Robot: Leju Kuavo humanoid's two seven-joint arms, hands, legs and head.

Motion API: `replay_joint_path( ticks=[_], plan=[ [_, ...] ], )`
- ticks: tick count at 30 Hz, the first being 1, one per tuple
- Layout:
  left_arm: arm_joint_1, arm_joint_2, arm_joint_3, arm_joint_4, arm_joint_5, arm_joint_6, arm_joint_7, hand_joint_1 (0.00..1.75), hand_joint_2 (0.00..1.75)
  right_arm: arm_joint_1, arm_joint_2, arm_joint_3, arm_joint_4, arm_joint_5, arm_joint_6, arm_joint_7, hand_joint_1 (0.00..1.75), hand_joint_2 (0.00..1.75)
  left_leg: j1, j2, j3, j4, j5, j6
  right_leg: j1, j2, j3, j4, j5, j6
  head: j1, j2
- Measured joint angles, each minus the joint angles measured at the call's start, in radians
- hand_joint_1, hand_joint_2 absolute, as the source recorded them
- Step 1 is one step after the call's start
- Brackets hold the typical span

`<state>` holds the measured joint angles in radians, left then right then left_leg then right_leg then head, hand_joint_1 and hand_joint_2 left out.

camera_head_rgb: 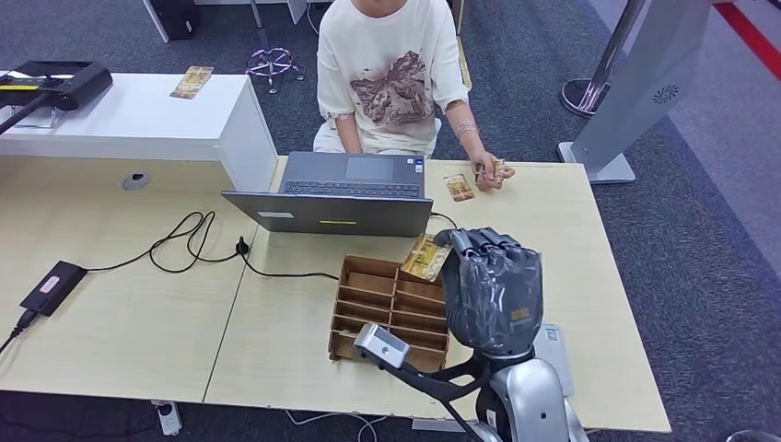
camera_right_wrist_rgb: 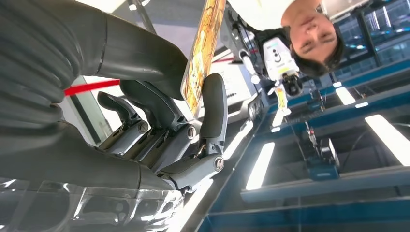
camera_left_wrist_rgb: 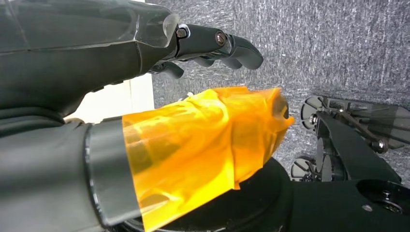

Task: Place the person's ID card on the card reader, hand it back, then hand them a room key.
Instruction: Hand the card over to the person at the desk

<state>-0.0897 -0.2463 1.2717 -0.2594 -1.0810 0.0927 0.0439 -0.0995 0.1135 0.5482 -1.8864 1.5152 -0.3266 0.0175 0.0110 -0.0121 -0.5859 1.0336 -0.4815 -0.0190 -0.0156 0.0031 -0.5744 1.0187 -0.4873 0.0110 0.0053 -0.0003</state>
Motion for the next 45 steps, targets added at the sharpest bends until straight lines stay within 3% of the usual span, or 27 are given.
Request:
replay_joint_path(
  ticks=[25,45],
  plan=[
    [0.000,0.020,-0.016,0.000,-0.031,-0.018,0.000,0.00,0.00,-0.245,-0.034,-0.094,0.109,-0.018,0.142,-0.007,1.75,1.75,0.000,0.000,0.000,0.000,0.001,0.000,0.000,0.000,0.000,0.000,0.001,0.000,0.000,0.000],
    [0.000,0.037,-0.026,0.000,-0.059,-0.027,0.000,0.00,0.00,-0.465,-0.065,-0.225,0.365,-0.101,0.245,0.009,1.75,1.75,0.000,0.000,0.000,0.000,0.001,0.000,0.000,0.000,-0.001,0.000,0.001,0.000,0.000,0.000]
  ],
)
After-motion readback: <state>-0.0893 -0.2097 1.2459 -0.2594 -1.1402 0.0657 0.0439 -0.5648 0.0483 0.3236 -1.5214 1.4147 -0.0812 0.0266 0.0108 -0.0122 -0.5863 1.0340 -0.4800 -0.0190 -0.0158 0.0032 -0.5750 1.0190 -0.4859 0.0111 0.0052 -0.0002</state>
